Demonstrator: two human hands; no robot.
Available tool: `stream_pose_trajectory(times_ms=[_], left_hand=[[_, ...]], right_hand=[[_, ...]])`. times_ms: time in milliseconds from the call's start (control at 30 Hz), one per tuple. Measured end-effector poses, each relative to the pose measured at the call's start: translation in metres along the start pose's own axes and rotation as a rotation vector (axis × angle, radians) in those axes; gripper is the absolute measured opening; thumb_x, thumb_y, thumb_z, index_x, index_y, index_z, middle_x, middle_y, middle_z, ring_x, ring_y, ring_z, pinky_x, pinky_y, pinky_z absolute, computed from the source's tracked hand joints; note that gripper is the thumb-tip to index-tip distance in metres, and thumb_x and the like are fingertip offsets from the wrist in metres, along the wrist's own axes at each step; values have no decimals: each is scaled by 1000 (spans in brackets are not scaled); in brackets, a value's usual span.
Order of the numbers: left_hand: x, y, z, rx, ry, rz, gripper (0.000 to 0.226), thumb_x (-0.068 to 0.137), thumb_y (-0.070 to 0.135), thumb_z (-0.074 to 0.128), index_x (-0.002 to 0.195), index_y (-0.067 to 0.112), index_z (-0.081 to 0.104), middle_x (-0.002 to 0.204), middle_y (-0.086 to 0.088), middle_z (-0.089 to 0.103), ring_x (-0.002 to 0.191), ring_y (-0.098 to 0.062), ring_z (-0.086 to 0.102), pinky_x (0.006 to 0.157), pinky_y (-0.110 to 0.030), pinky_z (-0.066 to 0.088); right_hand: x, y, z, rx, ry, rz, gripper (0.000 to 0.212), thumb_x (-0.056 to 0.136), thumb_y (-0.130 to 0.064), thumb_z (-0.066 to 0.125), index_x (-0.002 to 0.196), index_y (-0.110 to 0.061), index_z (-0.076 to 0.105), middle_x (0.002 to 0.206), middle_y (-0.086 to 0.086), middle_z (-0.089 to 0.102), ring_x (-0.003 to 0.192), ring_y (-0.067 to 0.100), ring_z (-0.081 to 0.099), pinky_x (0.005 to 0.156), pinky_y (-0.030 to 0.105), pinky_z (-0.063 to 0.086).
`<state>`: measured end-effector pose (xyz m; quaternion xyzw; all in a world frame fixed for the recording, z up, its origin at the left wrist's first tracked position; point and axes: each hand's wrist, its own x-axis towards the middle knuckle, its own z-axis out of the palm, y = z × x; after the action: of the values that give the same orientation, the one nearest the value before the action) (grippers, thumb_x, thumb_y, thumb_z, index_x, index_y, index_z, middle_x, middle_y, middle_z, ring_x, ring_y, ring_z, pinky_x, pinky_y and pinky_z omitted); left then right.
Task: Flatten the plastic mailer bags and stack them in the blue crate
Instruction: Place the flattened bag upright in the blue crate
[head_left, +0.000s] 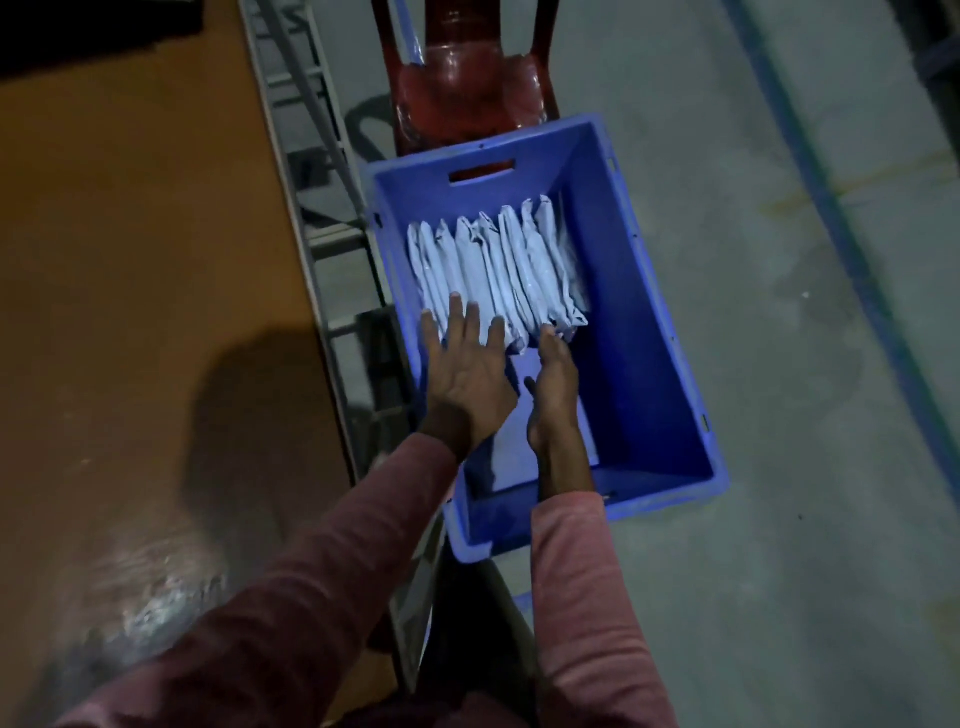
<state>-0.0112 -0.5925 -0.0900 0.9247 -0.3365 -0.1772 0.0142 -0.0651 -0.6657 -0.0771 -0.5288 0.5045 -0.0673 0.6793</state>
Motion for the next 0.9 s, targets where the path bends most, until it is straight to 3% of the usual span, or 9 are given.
stream_pose_trajectory(times_ms=[67,167,267,400,500,633,767,900], left_hand=[[-25,-8,-14,-42,131,42,73,92,30,55,161,15,32,170,-18,19,160,-37,0,124,-66,-5],[-69,-34,-35,-114,338,88,67,90,25,59,154,13,44,165,-19,33,159,-39,12,124,-67,6],[-120,-75,-56,-146,475,64,61,92,28,55,151,14,47,162,-18,37,157,-38,19,124,-65,13],[-205,-152,-74,-186,624,-50,59,96,29,54,152,16,44,164,-14,33,157,-35,18,126,-60,12],[-272,-220,-77,-195,702,-163,59,98,27,55,154,15,40,166,-13,28,157,-34,15,126,-58,12],[-346,-302,-77,-175,748,-252,62,99,30,56,157,18,36,169,-11,23,158,-34,11,126,-59,9],[-403,-364,-77,-178,782,-345,63,98,31,56,157,20,36,169,-10,23,157,-35,13,125,-61,10],[-433,-406,-76,-212,831,-421,61,98,30,59,156,20,38,167,-10,26,156,-36,15,124,-61,13]], right_hand=[[-22,-7,4,-93,-36,-137,28,102,-46,50,125,-31,56,143,11,53,139,29,47,117,51,38],[-53,-8,14,-201,-43,-276,34,81,-68,51,106,-46,59,134,5,62,132,27,54,113,51,43],[-96,-5,36,-293,-70,-471,31,91,-58,51,118,-46,59,133,1,62,131,23,53,113,47,43],[-177,2,89,-366,-87,-783,30,104,-39,55,129,-27,65,130,-5,62,127,12,52,110,34,42],[-238,18,150,-538,-197,-980,33,104,-38,54,132,-24,65,137,-2,59,131,15,48,108,31,39],[-297,48,225,-669,-349,-1099,35,104,-43,54,136,-29,62,149,-4,49,137,15,39,109,34,35],[-340,71,282,-719,-402,-1152,42,99,-45,54,138,-30,61,146,2,51,138,23,40,109,48,40],[-363,84,320,-774,-468,-1171,44,100,-43,56,141,-30,56,145,2,49,138,23,38,107,51,41]])
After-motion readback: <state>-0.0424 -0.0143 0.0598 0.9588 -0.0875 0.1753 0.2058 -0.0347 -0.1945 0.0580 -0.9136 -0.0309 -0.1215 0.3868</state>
